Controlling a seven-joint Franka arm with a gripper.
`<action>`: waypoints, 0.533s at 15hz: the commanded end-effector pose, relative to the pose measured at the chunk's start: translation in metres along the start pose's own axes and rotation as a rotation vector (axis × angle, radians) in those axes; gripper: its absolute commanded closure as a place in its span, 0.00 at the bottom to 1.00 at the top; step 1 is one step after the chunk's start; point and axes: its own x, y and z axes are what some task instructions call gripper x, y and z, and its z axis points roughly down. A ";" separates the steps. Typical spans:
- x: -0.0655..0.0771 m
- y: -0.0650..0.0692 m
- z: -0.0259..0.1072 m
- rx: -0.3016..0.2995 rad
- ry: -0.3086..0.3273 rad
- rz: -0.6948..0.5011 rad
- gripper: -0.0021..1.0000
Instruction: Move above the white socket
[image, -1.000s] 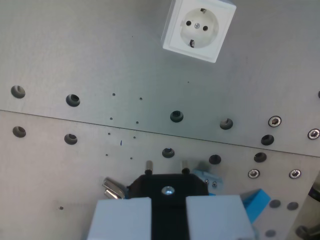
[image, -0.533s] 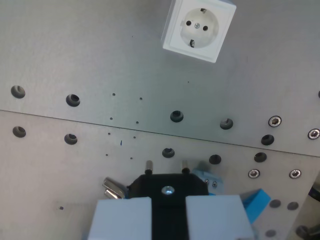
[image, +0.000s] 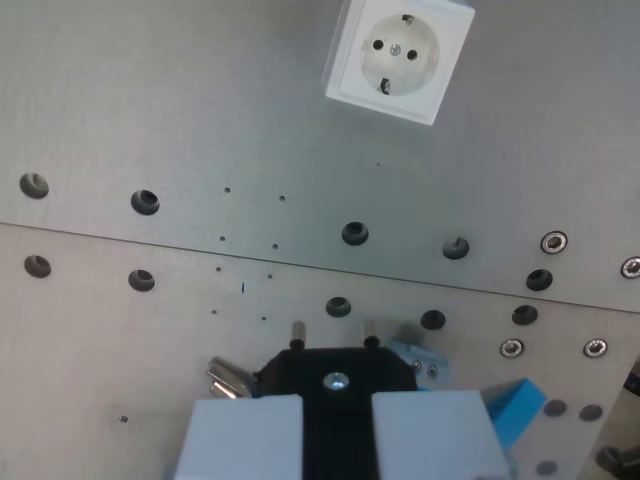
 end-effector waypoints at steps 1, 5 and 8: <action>0.003 0.004 0.012 -0.016 0.051 0.053 1.00; 0.004 0.007 0.023 -0.019 0.065 0.075 1.00; 0.004 0.009 0.033 -0.024 0.081 0.100 1.00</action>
